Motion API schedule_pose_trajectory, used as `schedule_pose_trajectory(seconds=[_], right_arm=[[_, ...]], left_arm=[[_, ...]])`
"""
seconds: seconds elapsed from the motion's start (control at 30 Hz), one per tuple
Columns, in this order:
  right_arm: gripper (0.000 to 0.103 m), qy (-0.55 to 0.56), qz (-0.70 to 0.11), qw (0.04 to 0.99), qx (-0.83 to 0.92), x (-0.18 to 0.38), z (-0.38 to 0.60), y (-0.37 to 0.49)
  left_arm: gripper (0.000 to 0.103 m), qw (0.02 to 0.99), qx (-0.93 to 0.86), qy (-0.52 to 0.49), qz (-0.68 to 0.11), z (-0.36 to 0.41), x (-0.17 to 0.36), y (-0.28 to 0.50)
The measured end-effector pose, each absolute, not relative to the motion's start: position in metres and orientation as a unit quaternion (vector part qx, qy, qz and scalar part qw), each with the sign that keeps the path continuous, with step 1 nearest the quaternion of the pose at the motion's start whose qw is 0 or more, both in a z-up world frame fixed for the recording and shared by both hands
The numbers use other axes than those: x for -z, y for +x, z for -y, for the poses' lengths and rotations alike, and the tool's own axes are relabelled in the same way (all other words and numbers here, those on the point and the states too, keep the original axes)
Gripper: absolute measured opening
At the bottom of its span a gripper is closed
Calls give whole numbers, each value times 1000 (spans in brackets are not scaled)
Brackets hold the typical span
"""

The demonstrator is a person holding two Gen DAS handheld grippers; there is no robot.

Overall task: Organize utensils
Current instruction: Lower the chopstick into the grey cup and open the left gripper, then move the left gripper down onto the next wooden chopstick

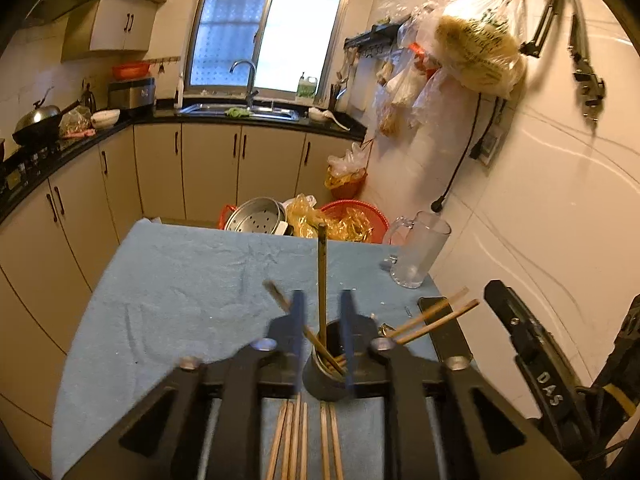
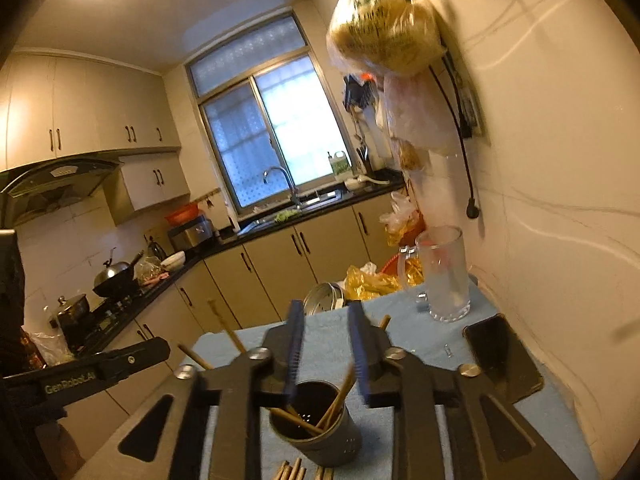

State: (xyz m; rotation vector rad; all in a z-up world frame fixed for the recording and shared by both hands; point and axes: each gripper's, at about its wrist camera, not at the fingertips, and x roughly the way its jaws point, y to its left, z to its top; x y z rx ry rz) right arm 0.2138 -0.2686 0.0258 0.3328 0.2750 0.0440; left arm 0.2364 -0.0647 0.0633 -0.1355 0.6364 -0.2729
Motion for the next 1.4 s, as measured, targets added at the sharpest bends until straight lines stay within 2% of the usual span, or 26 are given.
schedule_pose_trajectory(seconds=[0.13,0.27,0.4,0.67,0.87,1.0,1.4], right_arm=[[35,164,-129,977,-37,-40,267,173],[50,154,-136,977,-50,-43,262,130],[53,140,-161,975,-58,-31,252,95],[52,146,-239,958,-67,13,244,68],[45,127,-269,952,-68,27,234,61],[39,123,-280,950,-70,31,229,62],[36,123,-314,938,-79,46,223,87]], left_arm=[[36,944,127,-71,-296,45,-70,201],[45,945,92,-73,-304,22,-61,167],[46,937,75,-75,-333,4,-37,137],[46,925,66,-70,-367,-4,3,93],[46,923,73,-70,-370,-4,6,80],[46,922,77,-69,-373,-7,7,80],[46,912,82,-66,-397,-6,22,107]])
